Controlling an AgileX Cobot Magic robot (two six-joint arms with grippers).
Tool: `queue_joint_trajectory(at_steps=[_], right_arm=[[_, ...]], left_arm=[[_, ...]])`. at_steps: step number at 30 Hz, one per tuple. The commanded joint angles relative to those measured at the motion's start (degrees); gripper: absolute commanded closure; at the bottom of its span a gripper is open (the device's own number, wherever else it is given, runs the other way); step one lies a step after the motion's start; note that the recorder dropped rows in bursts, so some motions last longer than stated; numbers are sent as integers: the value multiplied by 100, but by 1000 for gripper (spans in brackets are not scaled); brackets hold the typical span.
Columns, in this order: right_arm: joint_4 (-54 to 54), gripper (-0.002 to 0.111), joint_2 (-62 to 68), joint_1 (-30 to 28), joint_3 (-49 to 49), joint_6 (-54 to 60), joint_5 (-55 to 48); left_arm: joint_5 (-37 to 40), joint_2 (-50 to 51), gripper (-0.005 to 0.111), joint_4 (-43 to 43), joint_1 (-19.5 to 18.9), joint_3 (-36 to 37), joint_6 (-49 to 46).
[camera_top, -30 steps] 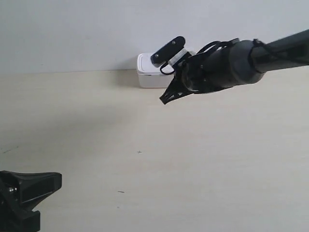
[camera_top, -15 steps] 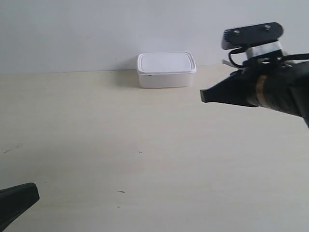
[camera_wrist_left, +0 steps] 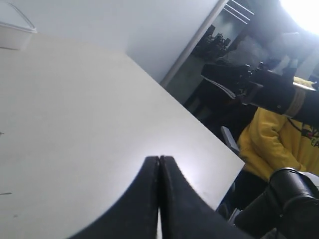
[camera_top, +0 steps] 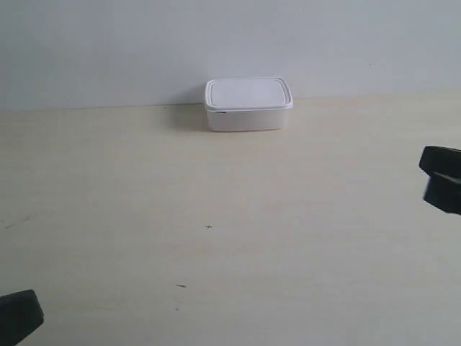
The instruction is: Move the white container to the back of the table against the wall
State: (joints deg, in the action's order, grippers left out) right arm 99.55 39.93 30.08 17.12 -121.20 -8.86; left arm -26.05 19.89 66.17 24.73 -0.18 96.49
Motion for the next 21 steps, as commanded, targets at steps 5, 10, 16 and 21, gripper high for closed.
queue_joint_trajectory(at_steps=[5,10,16,21], right_arm=[[40,108,-2422,-6,-427,-23,1609],[40,108,-3334,-6,-508,-23,2214],[40,108,-3993,-6,-832,-23,2407],[-99,108,-3993,-6,-1166,-23,2129]], left_arm=[[-100,-834,107,961,-2,18,1113],[59,-1357,107,1720,-16,18,1882],[240,-1929,107,2467,-16,18,2530],[287,-1989,107,2526,-24,18,2530]])
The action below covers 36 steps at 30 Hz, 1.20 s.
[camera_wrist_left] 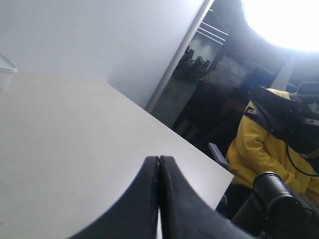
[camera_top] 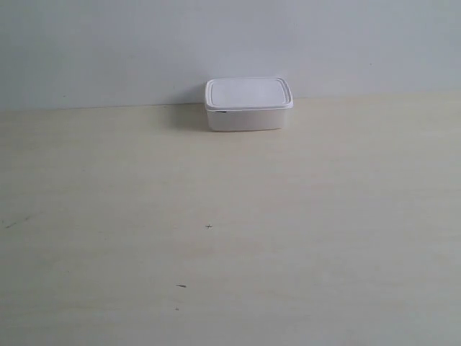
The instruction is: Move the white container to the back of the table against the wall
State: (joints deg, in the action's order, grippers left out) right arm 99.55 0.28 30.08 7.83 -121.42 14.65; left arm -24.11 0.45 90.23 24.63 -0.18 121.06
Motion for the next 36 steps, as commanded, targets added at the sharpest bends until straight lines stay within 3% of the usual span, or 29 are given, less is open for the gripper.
queue_joint_trajectory(at_steps=[1,13,18,22,36], right_arm=[[-173,108,-28,-6,-301,-1,-346],[-168,108,-28,-6,-783,-1,-1977],[-14,108,-28,-6,-783,188,-2313],[40,108,-28,-6,-783,188,-2340],[40,108,-28,-6,-783,143,-2075]], left_arm=[[106,-45,107,120,-14,18,61],[898,-45,107,412,-19,18,-12],[1302,-45,107,412,-19,18,-1008],[1312,-45,107,412,-19,18,-1684],[1301,-45,107,383,-19,18,-1699]])
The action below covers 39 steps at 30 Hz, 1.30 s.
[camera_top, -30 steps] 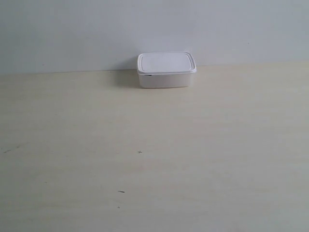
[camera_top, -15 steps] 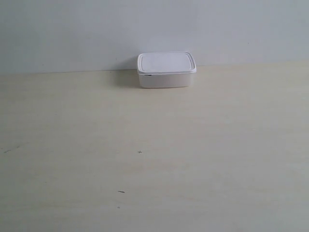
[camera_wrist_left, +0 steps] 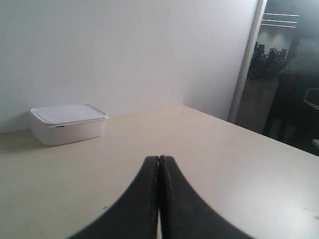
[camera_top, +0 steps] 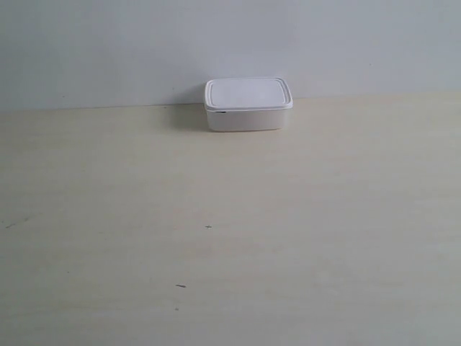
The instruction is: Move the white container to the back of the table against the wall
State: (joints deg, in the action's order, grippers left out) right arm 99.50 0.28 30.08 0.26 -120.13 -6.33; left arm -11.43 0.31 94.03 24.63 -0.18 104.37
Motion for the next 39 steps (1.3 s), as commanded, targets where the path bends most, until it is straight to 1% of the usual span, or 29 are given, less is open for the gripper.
queue_joint_trajectory(at_steps=[1,13,15,17,23,28,31,33,34,39], right_arm=[[44,108,-28,-6,-26,14,22],[44,108,-28,-6,-26,14,22],[44,108,-28,-175,-26,14,36],[44,108,-28,-781,-26,14,36],[44,108,-28,-2219,-26,14,36],[44,108,-28,-2748,-26,14,36],[44,108,-28,-2994,-26,14,36],[44,108,-28,-3095,-26,14,36],[44,108,-28,-3110,-26,14,19],[44,108,-28,-3110,-26,14,19]], left_arm=[[34,-31,107,4,-19,18,-30],[34,-31,107,4,-19,18,-30],[23,-31,107,4,-136,18,-30],[-102,-31,107,4,-720,18,-30],[-131,-31,107,4,-2596,18,-30],[-131,-31,107,4,-3522,18,-30],[-131,-31,107,4,-3890,18,-30],[-131,-31,107,4,-4018,18,-30],[-131,-31,107,4,-4068,18,-30],[-131,-31,107,4,-4068,18,-30]])
